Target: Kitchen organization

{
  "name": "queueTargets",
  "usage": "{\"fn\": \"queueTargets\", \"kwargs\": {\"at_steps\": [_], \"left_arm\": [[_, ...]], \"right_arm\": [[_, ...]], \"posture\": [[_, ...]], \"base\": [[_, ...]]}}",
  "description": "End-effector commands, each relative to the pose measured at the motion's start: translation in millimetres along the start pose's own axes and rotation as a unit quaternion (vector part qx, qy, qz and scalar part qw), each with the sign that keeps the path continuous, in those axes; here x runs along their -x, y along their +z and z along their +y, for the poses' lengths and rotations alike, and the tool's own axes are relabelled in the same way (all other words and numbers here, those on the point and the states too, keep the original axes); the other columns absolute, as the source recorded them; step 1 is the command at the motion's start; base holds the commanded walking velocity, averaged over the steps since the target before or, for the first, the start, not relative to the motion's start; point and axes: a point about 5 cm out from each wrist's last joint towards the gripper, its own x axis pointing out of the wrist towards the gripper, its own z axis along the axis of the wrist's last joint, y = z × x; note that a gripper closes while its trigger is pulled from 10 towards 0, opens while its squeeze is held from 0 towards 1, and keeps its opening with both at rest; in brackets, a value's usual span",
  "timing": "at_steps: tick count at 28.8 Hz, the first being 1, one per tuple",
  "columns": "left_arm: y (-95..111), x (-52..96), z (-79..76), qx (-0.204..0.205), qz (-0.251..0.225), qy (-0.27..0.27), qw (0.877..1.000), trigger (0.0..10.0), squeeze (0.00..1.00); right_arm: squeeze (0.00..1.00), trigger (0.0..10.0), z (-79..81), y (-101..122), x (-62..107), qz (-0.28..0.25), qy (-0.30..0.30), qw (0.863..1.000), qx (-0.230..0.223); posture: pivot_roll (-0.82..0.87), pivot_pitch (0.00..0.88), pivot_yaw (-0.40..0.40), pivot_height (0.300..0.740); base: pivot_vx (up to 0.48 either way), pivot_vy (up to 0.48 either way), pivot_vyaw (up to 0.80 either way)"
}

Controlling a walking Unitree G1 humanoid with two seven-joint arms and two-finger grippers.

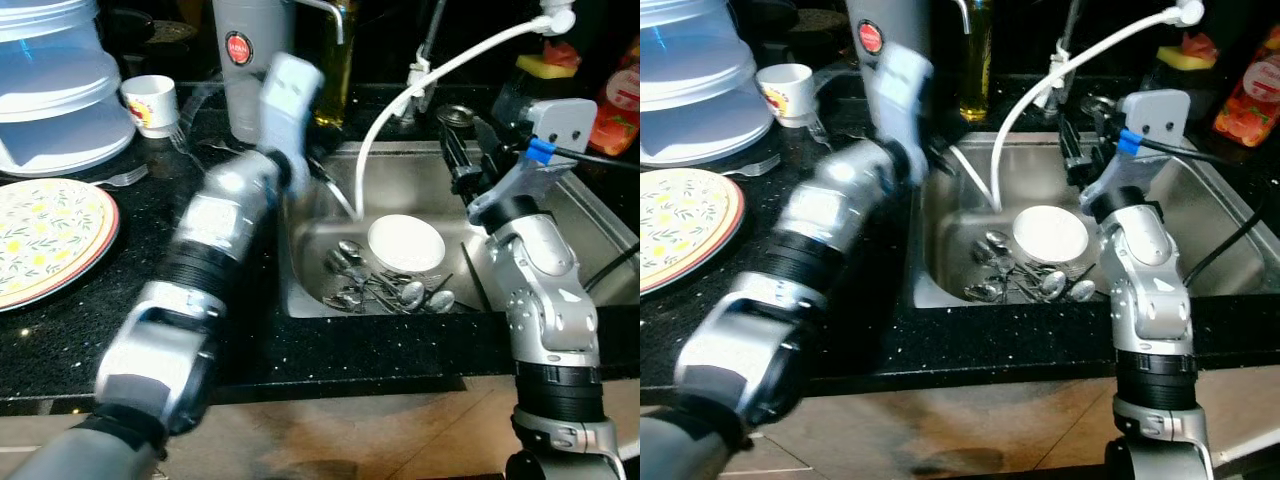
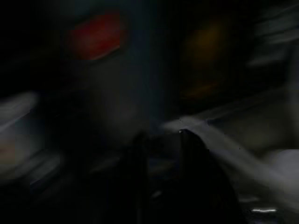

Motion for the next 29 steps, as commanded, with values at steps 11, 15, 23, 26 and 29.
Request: {"fn": "queueTargets", "kwargs": {"at_steps": [11, 15, 23, 26, 29], "left_arm": [[-39, -4.4, 24.4, 0.043, 0.098, 0.067, 0.992, 10.0, 0.0], [-36, -7.7, 23.3, 0.029, 0.105, 0.075, 0.991, 10.0, 0.0], [-25, -9.2, 35.8, 0.019, 0.098, 0.098, 0.99, 10.0, 0.0], [-22, -8.9, 40.9, 0.022, 0.094, 0.099, 0.99, 10.0, 0.0], [-24, -8.3, 44.4, 0.032, 0.096, 0.099, 0.99, 10.0, 0.0]], "right_arm": [[0.0, 10.0, 35.8, 4, -9.1, -0.011, 0.107, 0.994, -0.025], [0.0, 10.0, 41.9, -8, -11.5, 0.009, 0.111, 0.993, -0.034], [0.0, 10.0, 39.7, -12, -1.6, 0.018, 0.083, 0.995, -0.057], [0.0, 10.0, 39.5, -10, 4.4, 0.015, 0.075, 0.995, -0.058], [0.0, 10.0, 38.3, -8, 9.9, 0.013, 0.065, 0.996, -0.059]], "posture": [[0.1, 0.097, -0.006, 0.74], [0.1, 0.12, 0.006, 0.74], [0.1, 0.177, 0.025, 0.74], [0.09, 0.208, 0.045, 0.74], [0.09, 0.221, 0.053, 0.74]], "base": [[0.0, 0.0, 0.0], [0.0, 0.0, 0.0], [0.0, 0.0, 0.0], [0.0, 0.0, 0.0], [0.0, 0.0, 0.0]]}}
